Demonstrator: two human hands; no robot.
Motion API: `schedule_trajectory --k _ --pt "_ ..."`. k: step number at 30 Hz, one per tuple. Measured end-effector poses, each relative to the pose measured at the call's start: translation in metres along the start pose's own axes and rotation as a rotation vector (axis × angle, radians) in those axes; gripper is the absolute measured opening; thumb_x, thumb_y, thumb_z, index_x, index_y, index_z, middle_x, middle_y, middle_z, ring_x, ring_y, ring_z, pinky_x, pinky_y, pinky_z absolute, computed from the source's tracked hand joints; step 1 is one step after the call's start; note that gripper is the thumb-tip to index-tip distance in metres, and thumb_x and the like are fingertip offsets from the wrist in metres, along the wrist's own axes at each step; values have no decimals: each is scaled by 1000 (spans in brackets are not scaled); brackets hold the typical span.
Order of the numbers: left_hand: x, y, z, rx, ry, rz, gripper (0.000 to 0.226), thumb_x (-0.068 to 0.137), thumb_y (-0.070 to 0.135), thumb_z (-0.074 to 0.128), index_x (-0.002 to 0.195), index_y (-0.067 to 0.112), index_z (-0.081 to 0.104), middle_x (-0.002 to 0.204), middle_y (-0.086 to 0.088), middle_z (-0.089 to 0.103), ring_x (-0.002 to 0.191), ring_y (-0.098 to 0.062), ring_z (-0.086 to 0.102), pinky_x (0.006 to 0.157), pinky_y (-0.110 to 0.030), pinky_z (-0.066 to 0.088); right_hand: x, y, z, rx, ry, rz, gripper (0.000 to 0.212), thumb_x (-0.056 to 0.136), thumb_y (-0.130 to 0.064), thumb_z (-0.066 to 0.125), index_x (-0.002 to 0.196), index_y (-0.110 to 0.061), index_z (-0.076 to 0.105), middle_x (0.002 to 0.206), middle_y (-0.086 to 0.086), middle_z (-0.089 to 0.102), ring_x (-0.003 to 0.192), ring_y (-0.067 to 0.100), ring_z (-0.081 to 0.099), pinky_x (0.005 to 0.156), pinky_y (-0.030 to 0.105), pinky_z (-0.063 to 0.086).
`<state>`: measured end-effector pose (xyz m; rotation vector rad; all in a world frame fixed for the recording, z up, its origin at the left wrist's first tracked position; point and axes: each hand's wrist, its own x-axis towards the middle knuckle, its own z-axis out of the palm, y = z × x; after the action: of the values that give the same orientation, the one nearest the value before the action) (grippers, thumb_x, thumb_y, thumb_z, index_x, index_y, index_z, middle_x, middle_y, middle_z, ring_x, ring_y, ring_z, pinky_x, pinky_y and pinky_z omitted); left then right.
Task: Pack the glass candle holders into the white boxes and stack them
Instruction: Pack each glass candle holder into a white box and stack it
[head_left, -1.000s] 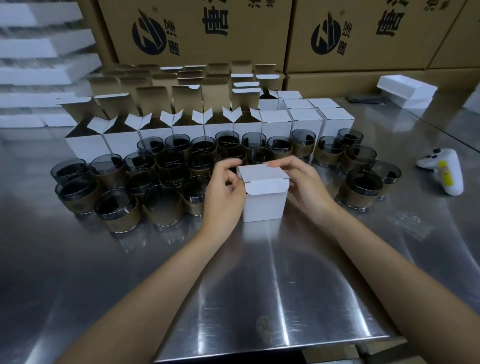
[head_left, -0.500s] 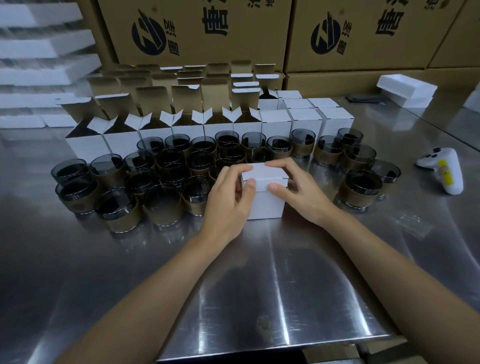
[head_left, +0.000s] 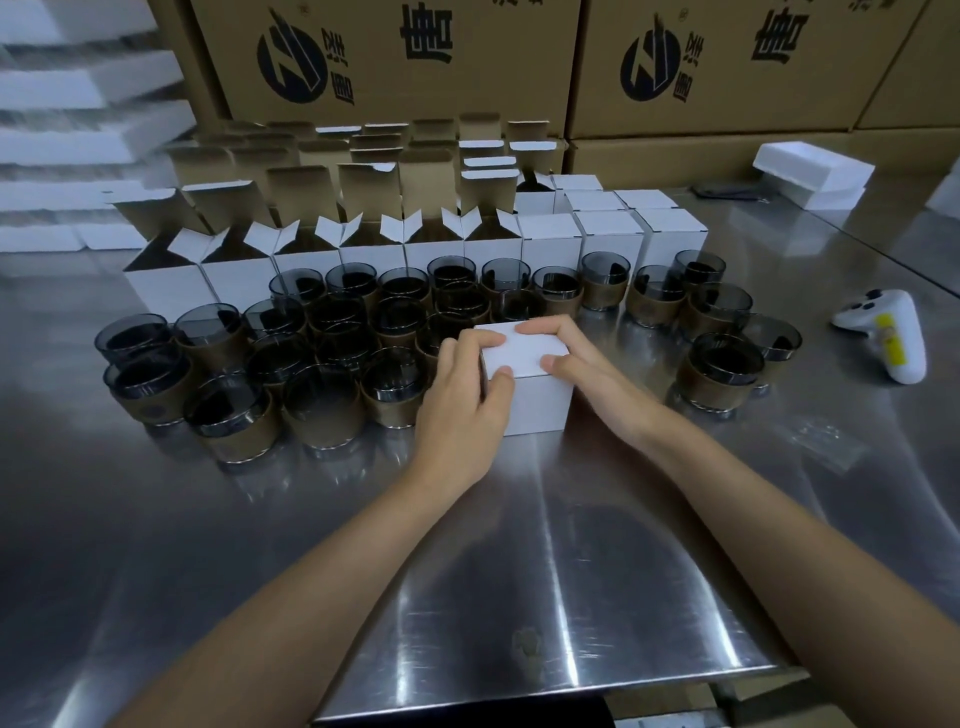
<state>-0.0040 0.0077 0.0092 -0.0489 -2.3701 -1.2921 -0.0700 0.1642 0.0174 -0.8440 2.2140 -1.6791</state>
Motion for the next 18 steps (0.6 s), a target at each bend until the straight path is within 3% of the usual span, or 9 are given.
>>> schedule_trajectory --k 3,6,9,12,14,18 --pt "0 -1 2 -62 3 -21 38 84 34 38 120 23 48 114 3 47 92 -9 48 84 -39 45 -1 -3 0 24 11 14 38 85 -28 45 121 -22 50 131 6 46 114 14 47 95 30 37" --pt "-1 -3 4 -105 49 -18 40 84 34 42 122 22 46 98 6 48 80 -2 47 75 -33 44 -3 -2 -7 -20 -30 8 30 88 -34 56 117 -30 52 134 -2 44 113 4 49 90 18 40" --pt "0 -7 8 -168 76 -3 37 85 33 48 120 24 40 82 10 44 69 -2 46 65 -19 40 -3 0 -13 -201 -41 -57 41 79 -37 75 114 -36 53 134 -12 39 118 0 48 88 15 45" --pt "0 -9 14 -232 72 44 34 91 35 50 116 22 30 79 3 45 62 -4 45 62 -16 38 0 -7 -24 -221 111 -128 46 66 -29 88 102 -36 61 125 -11 49 114 5 53 83 16 48" --pt "1 -10 19 -236 47 68 36 93 47 42 113 20 28 80 3 49 64 -6 48 63 -21 40 4 -14 -36 -234 249 -217 50 64 -35 84 106 -38 58 123 -8 49 113 2 50 86 14 43" --pt "11 -10 25 173 -104 207 19 98 41 35 104 23 41 82 5 60 75 -22 61 66 -37 46 30 -30 -61 -254 499 -224 68 72 -39 74 131 -41 41 126 -10 37 114 -14 38 87 3 38"
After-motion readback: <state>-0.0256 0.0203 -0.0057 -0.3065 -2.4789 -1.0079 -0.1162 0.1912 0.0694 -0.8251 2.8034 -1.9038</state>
